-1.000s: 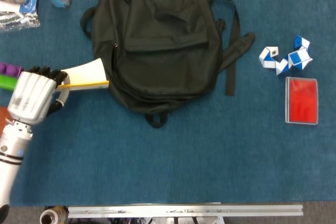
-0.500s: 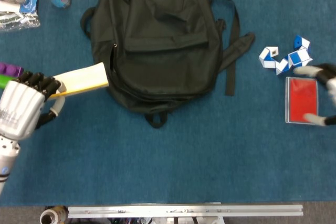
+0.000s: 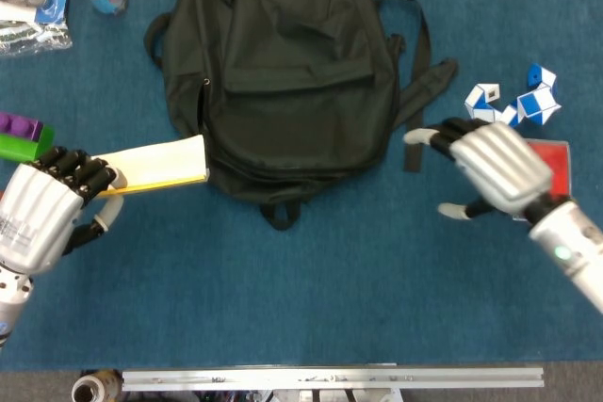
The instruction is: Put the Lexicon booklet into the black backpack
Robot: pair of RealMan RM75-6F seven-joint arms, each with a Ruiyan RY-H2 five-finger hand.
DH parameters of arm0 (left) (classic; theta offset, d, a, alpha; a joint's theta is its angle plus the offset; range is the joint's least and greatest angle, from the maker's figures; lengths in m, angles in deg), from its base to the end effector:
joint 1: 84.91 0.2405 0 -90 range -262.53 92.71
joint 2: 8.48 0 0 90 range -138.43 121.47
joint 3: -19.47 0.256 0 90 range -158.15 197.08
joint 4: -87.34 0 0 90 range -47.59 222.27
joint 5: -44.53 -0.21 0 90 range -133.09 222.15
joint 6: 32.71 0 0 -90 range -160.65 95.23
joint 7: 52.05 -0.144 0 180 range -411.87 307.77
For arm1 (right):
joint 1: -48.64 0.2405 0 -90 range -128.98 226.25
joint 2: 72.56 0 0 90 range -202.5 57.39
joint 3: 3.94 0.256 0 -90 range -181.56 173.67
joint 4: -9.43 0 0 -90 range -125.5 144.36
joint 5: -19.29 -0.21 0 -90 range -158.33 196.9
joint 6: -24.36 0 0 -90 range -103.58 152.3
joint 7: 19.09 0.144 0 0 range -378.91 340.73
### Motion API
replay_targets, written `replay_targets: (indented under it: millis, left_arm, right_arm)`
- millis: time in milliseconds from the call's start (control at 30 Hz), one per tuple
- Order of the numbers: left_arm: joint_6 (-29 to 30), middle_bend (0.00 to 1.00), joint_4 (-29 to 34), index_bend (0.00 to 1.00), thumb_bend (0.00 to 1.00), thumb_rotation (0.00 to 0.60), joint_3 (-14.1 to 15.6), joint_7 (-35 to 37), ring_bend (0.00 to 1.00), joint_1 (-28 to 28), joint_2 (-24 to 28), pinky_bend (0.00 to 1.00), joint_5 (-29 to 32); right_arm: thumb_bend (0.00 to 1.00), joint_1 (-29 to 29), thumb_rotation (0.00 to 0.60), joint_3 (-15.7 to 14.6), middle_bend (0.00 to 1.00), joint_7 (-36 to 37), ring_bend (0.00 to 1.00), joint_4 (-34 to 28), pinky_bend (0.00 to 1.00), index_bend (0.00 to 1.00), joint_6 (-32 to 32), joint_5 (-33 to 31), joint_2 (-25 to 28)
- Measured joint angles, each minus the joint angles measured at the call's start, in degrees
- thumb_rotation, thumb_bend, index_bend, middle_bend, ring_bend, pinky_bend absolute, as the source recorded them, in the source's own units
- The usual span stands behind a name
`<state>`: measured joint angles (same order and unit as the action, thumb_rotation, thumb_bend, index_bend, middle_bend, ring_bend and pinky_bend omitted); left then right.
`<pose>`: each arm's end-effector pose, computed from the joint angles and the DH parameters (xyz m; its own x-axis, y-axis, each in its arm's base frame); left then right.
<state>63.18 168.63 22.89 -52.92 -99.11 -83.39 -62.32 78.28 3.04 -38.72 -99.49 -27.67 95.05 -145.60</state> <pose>-0.2505 0.1923 0.1042 0.3660 -0.1376 0.9204 0.7748 -0.5028 -0.3833 -0.1527 -0.2533 0.0307 0.4259 -0.3870 0.8178 -0.8576 -0.4608 0.2285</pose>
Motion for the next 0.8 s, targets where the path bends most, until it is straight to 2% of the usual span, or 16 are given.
replay_targets:
  millis: [333,533,800]
  left_arm:
    - [0.17,0.61,1.3,0.66,0.42,0.6,0.11,-0.64,0.51,0.33,1.03,0.53,-1.07]
    - [0.31,0.61,1.55,0.66,0.42,0.6,0.03,-0.58,0.51,0.61,1.23,0.53,-1.25]
    - [0.43,0.61,0.99,0.66,0.42,0.6,-0.27,0.37,0.51,0.83,1.15,0.53,-0.97]
  right_arm:
    - [0.1,7.88,0.6,2.08,0.33,-9.59,0.25,9.01,0.37,0.25,2.26,-10.53,-12.89]
    - [0.1,11.72,0.6,2.48,0.33,-13.27,0.25,15.59,0.37,0.25,2.33,-13.22,-20.03]
    - [0.1,15.48,0.6,3.56,0.33,-14.09,0.25,23.31,0.37,0.25,1.87,-15.19,-27.61]
